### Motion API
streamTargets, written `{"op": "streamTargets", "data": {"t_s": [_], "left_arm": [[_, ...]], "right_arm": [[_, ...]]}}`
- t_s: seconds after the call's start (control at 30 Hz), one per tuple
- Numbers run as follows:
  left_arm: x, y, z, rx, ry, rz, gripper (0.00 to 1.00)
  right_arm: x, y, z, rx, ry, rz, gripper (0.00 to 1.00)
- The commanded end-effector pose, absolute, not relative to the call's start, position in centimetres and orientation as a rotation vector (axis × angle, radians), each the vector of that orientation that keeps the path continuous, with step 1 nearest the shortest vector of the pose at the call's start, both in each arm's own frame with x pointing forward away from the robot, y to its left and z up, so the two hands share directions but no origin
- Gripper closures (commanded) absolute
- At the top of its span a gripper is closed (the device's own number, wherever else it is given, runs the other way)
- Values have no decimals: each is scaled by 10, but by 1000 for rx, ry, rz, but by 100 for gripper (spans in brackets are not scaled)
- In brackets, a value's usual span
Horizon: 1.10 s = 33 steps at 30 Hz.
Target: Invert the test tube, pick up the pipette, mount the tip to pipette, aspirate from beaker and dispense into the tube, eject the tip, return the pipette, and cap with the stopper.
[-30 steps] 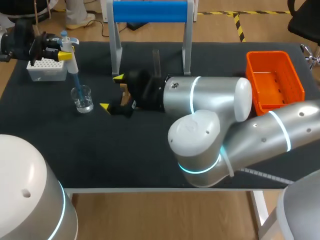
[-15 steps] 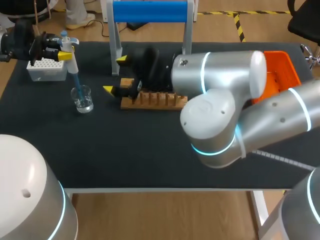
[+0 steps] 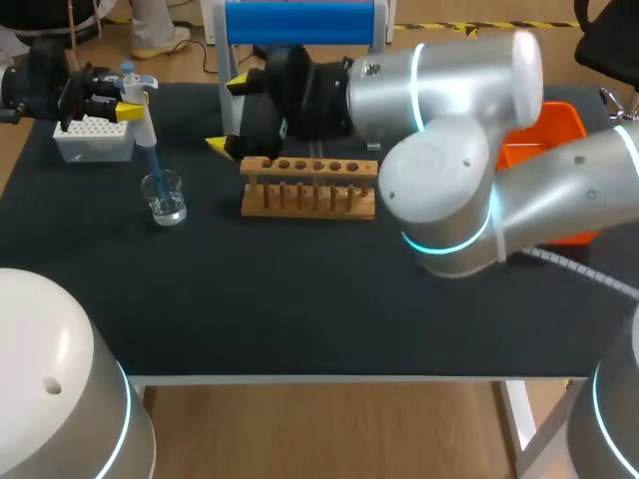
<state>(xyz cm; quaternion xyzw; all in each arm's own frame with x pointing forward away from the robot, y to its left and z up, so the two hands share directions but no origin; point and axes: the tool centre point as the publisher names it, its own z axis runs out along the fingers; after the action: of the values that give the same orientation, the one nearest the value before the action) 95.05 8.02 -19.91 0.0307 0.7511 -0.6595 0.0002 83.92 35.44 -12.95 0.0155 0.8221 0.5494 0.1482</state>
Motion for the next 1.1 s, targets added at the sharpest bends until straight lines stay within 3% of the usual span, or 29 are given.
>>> {"op": "streamTargets", "data": {"t_s": [0.03,1.07,1.1], "left_arm": [[952,82,-199,103,2361,-2074,100],[952,82,-199,103,2361,-2074,100],[952,82,-199,103,2361,-2074,100]], "right_arm": [[842,354,-116,-364,2797,1613,0],[859,370,-101,-295,2716,1687,0],[860,373,-101,-302,2712,1689,20]]}}
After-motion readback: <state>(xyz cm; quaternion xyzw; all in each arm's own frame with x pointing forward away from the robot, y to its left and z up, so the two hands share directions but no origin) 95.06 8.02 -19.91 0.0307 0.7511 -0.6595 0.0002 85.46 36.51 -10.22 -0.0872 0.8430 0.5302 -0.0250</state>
